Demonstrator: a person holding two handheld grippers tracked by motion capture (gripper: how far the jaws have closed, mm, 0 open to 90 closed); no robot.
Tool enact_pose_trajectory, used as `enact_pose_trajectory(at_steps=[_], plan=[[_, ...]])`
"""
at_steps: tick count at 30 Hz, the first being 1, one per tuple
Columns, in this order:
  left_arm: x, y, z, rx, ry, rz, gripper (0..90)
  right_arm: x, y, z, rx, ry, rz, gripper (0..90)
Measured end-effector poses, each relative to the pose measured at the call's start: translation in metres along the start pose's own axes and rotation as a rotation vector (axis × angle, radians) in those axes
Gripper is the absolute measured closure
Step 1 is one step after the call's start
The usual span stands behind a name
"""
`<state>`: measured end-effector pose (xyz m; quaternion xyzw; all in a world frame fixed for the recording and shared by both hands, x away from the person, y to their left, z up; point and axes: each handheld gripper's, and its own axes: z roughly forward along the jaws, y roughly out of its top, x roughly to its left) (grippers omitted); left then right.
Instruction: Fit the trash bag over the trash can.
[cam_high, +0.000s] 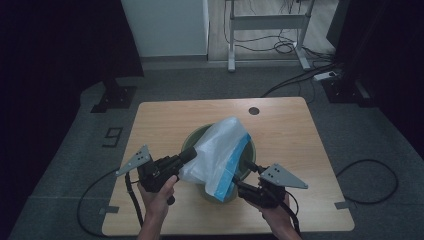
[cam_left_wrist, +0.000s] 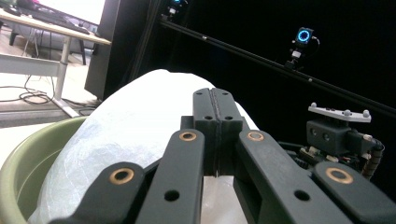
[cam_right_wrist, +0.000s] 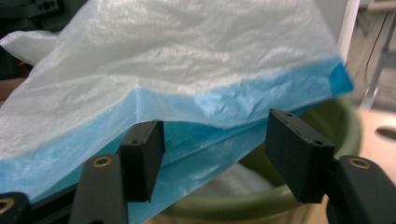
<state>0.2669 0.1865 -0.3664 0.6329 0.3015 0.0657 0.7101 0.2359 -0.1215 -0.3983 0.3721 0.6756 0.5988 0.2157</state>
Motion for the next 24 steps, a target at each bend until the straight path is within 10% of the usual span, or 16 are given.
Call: enact_pose_trajectory(at_steps=[13, 24], plan=[[-0.002, 0.001, 0.000, -0.011, -0.011, 0.001, 89.8, -0.001, -0.002, 0.009, 0.028, -0.005, 0.070, 34.8], [-0.001, 0.000, -0.001, -0.024, -0.027, -0.016, 89.8, 0.012, -0.006, 0.007, 0.034, 0.067, 0.016, 23.2]])
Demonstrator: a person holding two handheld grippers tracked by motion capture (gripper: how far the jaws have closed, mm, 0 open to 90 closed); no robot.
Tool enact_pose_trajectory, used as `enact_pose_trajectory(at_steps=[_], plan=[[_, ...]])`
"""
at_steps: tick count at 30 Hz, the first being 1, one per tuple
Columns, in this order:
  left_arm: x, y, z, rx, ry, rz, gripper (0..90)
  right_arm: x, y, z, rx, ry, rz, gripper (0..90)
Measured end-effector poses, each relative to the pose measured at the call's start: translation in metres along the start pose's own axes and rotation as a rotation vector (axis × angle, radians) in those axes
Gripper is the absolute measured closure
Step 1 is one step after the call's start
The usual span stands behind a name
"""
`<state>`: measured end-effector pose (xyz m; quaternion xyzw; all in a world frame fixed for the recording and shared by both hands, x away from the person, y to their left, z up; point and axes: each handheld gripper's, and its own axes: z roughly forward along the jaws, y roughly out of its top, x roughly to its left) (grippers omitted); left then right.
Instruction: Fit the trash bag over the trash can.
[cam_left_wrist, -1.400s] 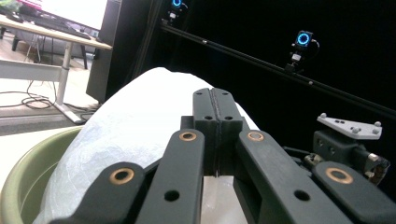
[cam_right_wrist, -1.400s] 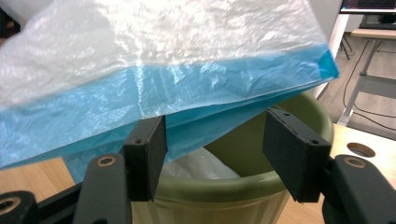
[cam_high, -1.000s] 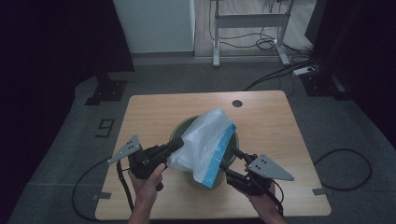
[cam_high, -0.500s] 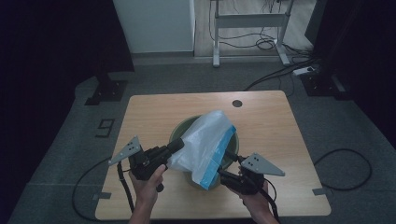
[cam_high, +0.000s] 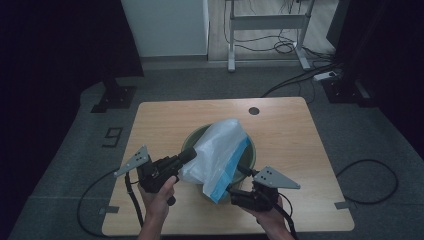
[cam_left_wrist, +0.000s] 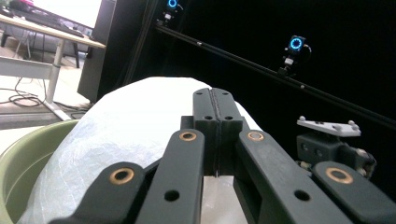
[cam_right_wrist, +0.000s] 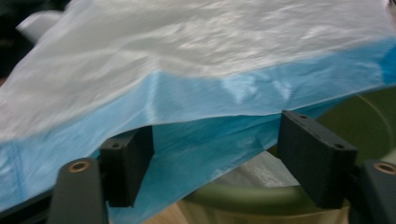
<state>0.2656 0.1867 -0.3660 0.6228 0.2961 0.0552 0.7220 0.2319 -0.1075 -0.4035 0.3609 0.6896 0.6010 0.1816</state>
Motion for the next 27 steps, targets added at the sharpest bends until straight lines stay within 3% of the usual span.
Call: enact_pose_trajectory(at_steps=[5, 10, 12, 15, 17, 22, 27], plan=[[-0.001, -0.001, 0.001, 0.003, -0.001, -0.001, 89.8, 0.008, -0.001, 0.002, -0.005, 0.018, -0.094, 20.3], [0.000, -0.004, 0.001, 0.005, 0.003, -0.003, 89.8, 0.018, -0.001, 0.007, 0.038, 0.050, -0.186, 22.5], [0.001, -0.005, 0.000, 0.000, 0.006, -0.006, 89.8, 0.020, -0.004, 0.009, 0.065, 0.011, -0.190, 23.8], [0.002, -0.006, -0.002, -0.001, 0.006, -0.010, 89.8, 0.019, -0.007, 0.008, 0.062, -0.029, -0.167, 29.1], [0.002, -0.007, -0.003, 0.000, 0.005, -0.011, 89.8, 0.017, -0.009, 0.006, 0.041, -0.030, -0.163, 35.3], [0.001, -0.009, -0.003, 0.008, -0.001, -0.009, 89.8, 0.013, -0.009, 0.003, 0.002, 0.019, -0.155, 56.9], [0.001, -0.011, -0.004, 0.021, -0.012, -0.009, 89.8, 0.010, -0.007, -0.005, -0.055, 0.010, -0.122, 78.2]])
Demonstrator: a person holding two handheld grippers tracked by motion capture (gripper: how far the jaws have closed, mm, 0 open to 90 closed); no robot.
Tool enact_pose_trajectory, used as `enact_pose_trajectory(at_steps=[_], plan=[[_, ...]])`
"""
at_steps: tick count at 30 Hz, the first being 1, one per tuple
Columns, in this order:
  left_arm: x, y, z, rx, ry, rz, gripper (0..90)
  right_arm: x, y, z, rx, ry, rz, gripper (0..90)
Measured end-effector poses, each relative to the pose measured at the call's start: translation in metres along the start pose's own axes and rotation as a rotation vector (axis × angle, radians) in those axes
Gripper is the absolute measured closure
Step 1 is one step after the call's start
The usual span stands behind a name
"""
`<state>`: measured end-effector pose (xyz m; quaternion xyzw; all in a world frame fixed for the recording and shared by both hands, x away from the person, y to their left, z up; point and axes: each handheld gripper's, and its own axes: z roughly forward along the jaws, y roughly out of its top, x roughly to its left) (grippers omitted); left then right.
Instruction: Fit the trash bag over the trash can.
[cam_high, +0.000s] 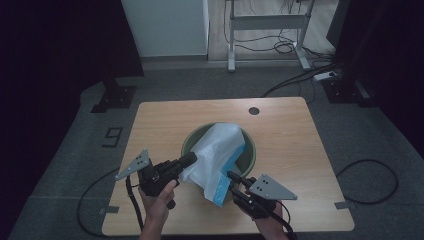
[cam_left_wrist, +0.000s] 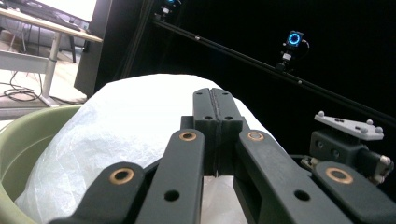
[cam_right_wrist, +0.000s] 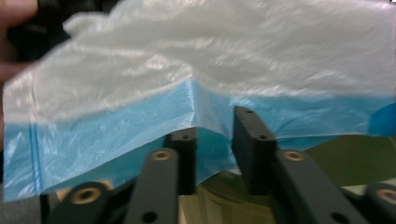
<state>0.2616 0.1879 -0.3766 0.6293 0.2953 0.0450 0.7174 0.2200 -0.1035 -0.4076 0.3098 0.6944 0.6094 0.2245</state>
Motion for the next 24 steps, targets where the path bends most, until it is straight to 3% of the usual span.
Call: enact_pose_trajectory(at_steps=[4, 9, 15, 20, 24], plan=[[0.000, -0.001, 0.001, 0.009, -0.006, 0.003, 89.8, -0.004, 0.002, -0.004, -0.019, -0.028, 0.011, 89.0], [-0.003, -0.003, 0.009, 0.053, -0.018, 0.026, 89.8, -0.020, 0.011, -0.010, -0.058, -0.087, 0.049, 89.2], [-0.008, -0.003, 0.031, 0.125, -0.015, 0.074, 89.8, -0.045, 0.042, -0.020, -0.137, -0.167, 0.048, 89.2], [-0.015, 0.000, 0.051, 0.187, -0.008, 0.130, 89.8, -0.056, 0.071, -0.021, -0.179, -0.177, 0.035, 89.2], [-0.022, 0.002, 0.059, 0.227, 0.003, 0.177, 89.1, -0.058, 0.087, -0.017, -0.187, -0.150, 0.029, 89.2]])
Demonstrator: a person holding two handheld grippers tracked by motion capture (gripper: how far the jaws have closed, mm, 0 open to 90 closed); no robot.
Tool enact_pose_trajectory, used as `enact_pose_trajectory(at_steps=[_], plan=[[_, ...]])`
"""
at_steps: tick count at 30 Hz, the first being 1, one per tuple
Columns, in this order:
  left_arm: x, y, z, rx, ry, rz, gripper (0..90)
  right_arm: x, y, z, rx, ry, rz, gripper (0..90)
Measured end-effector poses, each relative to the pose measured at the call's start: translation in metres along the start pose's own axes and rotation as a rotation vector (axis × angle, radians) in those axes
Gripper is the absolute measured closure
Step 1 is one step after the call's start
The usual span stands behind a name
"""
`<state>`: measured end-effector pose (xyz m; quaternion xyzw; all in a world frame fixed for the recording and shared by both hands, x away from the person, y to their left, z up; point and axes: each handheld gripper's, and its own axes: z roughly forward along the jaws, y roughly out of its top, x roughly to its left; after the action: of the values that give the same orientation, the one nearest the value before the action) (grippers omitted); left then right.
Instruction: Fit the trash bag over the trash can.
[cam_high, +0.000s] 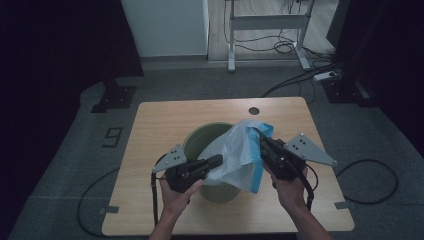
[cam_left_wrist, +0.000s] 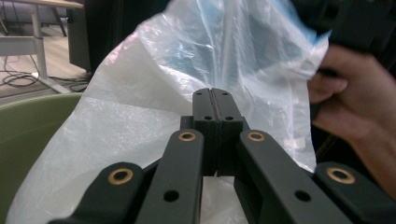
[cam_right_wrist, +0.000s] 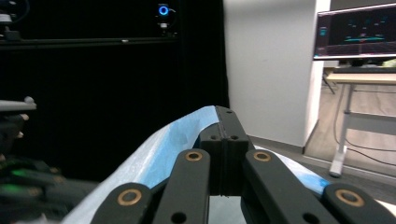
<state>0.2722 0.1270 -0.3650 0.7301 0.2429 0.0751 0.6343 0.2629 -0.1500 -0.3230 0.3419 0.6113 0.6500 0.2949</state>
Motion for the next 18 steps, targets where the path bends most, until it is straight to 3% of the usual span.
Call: enact_pose_trajectory(at_steps=[2, 3, 5, 6, 9, 12, 14, 18], plan=[[-0.002, 0.000, -0.001, 0.004, 0.015, 0.009, 84.6, 0.001, 0.002, 0.002, 0.002, 0.011, -0.005, 89.2], [-0.002, 0.000, -0.003, 0.003, 0.022, 0.009, 78.0, 0.003, 0.001, 0.003, 0.008, 0.017, -0.009, 89.2], [-0.002, 0.001, -0.011, -0.017, 0.047, 0.018, 66.9, 0.004, -0.001, 0.005, 0.019, 0.024, -0.014, 89.2], [-0.001, 0.002, -0.020, -0.050, 0.065, 0.026, 63.4, 0.004, -0.003, 0.005, 0.028, 0.029, -0.013, 89.2], [-0.002, 0.005, -0.027, -0.070, 0.065, 0.030, 53.1, 0.005, -0.005, 0.009, 0.048, 0.037, -0.012, 89.2], [-0.011, 0.011, -0.039, -0.078, 0.067, 0.082, 49.3, 0.008, -0.004, 0.013, 0.068, 0.037, -0.021, 89.2], [-0.013, 0.012, -0.041, -0.076, 0.065, 0.093, 47.2, 0.010, -0.002, 0.015, 0.078, 0.037, -0.026, 89.2], [-0.027, 0.017, -0.042, -0.043, 0.038, 0.155, 44.3, 0.015, 0.002, 0.019, 0.096, 0.044, -0.041, 89.2]])
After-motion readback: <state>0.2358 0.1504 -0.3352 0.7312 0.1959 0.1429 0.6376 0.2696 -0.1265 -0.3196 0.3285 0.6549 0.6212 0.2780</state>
